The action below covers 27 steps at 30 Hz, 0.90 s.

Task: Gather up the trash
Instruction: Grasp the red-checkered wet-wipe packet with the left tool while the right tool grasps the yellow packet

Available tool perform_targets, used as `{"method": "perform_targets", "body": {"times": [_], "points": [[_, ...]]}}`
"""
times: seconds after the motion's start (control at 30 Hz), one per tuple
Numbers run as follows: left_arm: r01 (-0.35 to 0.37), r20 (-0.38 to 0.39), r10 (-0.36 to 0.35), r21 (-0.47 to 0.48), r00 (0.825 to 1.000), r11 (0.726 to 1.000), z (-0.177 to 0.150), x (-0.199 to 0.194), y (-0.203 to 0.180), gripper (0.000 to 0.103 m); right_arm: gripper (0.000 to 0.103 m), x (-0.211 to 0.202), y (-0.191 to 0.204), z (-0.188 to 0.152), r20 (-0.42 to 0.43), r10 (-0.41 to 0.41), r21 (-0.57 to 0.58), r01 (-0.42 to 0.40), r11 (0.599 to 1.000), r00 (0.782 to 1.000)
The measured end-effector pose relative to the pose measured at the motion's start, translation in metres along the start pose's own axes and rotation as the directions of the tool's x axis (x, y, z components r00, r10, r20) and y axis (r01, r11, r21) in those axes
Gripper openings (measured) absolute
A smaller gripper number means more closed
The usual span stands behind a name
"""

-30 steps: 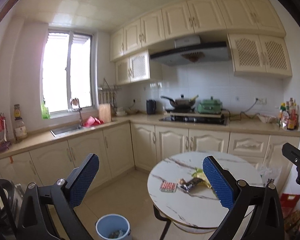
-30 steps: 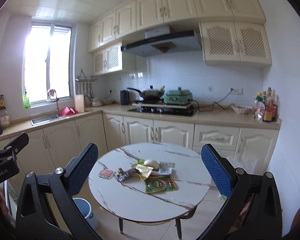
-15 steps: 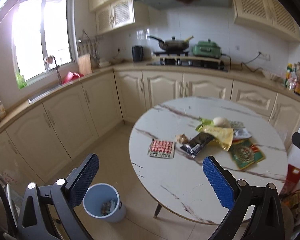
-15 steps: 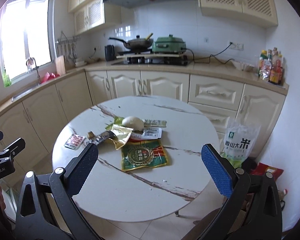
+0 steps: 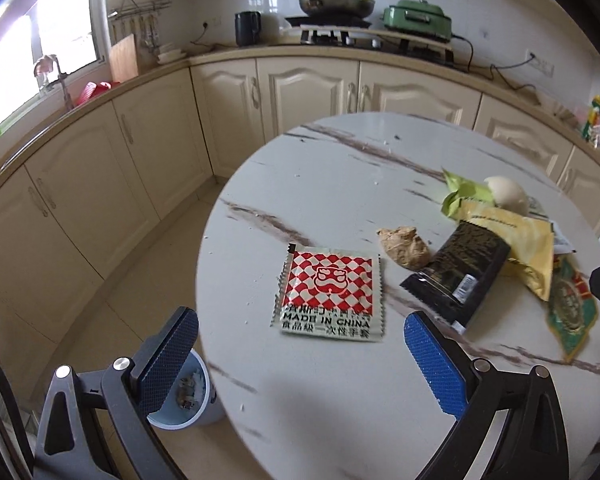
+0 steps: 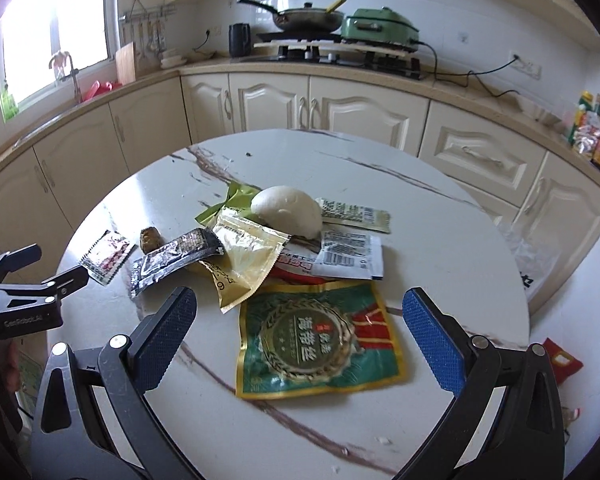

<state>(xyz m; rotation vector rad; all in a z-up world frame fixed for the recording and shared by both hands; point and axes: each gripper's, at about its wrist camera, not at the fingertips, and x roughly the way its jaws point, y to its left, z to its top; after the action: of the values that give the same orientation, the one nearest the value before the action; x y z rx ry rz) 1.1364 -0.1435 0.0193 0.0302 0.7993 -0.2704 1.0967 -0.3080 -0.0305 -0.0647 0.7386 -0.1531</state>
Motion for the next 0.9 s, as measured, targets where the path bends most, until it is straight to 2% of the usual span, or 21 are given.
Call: {"method": "perform_targets", "body": {"times": [0.13, 0.23, 0.3, 0.43, 0.53, 0.6, 0.67, 0.73, 0.8, 0.83, 0.9], "points": [[-0.009, -0.02, 0.009, 0.02, 1.0, 1.0, 0.016, 0.027, 0.005, 0.1, 0.103, 0.016, 0.004, 0.006, -0.019, 0.006, -0.014, -0.007, 1.0, 1.0], [-0.013, -0.037, 0.015, 0.043, 0.999, 0.999, 0.019, 0.044, 0.006, 0.096, 0.103, 0.024, 0.009, 0.01, -0.02, 0.005, -0.036, -0.005, 0.999, 1.0], [0.035, -0.038, -0.034, 0.026, 0.999, 0.999, 0.021, 0.05, 0.009, 0.093, 0.103, 0.029, 0.013, 0.012, -0.024, 0.007, -0.047, -0.008, 0.999, 1.0], [0.058, -0.022, -0.058, 0.03, 0.998, 0.998, 0.018, 0.05, 0.008, 0.089, 0.103, 0.038, 0.021, 0.014, -0.035, 0.012, -0.072, -0.014, 0.997, 0.999], [0.066, -0.004, -0.065, 0.034, 0.998, 0.997, 0.016, 0.05, 0.009, 0.081, 0.103, 0.043, 0.028, 0.013, -0.046, 0.012, -0.098, -0.016, 0.995, 0.999], [0.071, 0.016, -0.071, 0.032, 0.997, 0.997, 0.01, 0.046, 0.009, 0.066, 0.103, 0.046, 0.031, 0.013, -0.053, 0.013, -0.11, -0.019, 0.994, 0.998], [0.074, 0.03, -0.075, 0.032, 0.997, 0.997, 0.007, 0.044, 0.009, 0.059, 0.103, 0.048, 0.031, 0.012, -0.055, 0.015, -0.108, -0.021, 0.994, 0.998], [0.08, 0.035, -0.081, 0.037, 0.996, 0.996, 0.003, 0.042, 0.009, 0.057, 0.103, 0.049, 0.03, 0.012, -0.059, 0.015, -0.106, -0.021, 0.994, 0.998], [0.09, 0.041, -0.092, 0.04, 0.995, 0.995, 0.002, 0.04, 0.013, 0.047, 0.103, 0.049, 0.029, 0.011, -0.06, 0.014, -0.099, -0.02, 0.995, 0.998], [0.09, 0.042, -0.092, 0.039, 0.995, 0.995, 0.0, 0.039, 0.014, 0.046, 0.103, 0.048, 0.029, 0.01, -0.061, 0.015, -0.096, -0.021, 0.995, 0.998], [0.102, 0.045, -0.104, 0.041, 0.994, 0.994, -0.002, 0.037, 0.018, 0.038, 0.103, 0.048, 0.028, 0.01, -0.062, 0.018, -0.095, -0.023, 0.995, 0.998]]}}
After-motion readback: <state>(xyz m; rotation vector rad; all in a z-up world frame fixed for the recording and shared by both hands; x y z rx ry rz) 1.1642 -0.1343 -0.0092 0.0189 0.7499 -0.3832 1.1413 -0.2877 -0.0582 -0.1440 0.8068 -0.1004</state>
